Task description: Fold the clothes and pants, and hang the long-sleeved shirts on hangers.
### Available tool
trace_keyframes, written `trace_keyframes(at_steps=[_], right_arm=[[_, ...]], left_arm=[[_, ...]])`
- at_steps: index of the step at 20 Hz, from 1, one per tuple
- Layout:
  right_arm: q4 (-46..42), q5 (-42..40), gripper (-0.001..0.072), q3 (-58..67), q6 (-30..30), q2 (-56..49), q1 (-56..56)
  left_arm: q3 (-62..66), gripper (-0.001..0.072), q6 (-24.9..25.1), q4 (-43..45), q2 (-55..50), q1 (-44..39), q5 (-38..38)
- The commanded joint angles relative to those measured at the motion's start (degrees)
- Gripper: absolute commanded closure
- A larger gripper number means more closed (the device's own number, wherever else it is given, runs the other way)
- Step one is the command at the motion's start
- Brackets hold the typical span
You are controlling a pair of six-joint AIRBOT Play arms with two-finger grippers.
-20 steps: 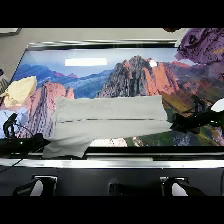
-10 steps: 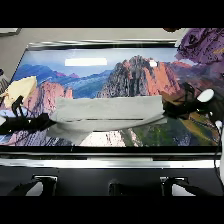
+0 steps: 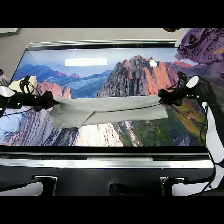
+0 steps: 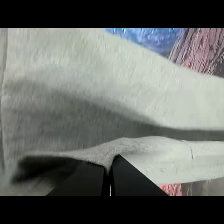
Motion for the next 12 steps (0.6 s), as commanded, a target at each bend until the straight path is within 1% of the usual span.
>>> trace_keyframes(at_steps=[1,5,9,10,11,12], right_arm=[[-0.37,-3.17,0.0677,1.68,1.18,-2.05,0.11],[1.62,-5.97,0.0677,1.68,1.18,-4.11,0.11],[2.4,-6.29,0.0672,1.68,1.14,-8.02,0.11],[3.23,-6.19,0.0631,1.68,1.16,-8.55,0.11],[4.66,-5.75,0.0524,1.68,1.16,-8.61,0.09],[6.95,-4.42,0.0402,2.23,1.16,-8.48,-0.17]], left_arm=[[6.86,0.0688,-0.07,-1.09,-6.86,-0.02,0.24],[9.81,0.0688,-0.11,-2.14,-13.31,-0.07,0.17],[9.9,0.0681,-0.5,-3.26,-17.35,-0.11,1.53],[9.92,0.0637,-0.5,-3.74,-17.84,-0.13,2.49],[9.92,0.0513,-0.52,-4.74,-18.08,-0.13,3.34],[9.92,0.0343,-0.52,-5.99,-18.08,-0.07,3.67]])
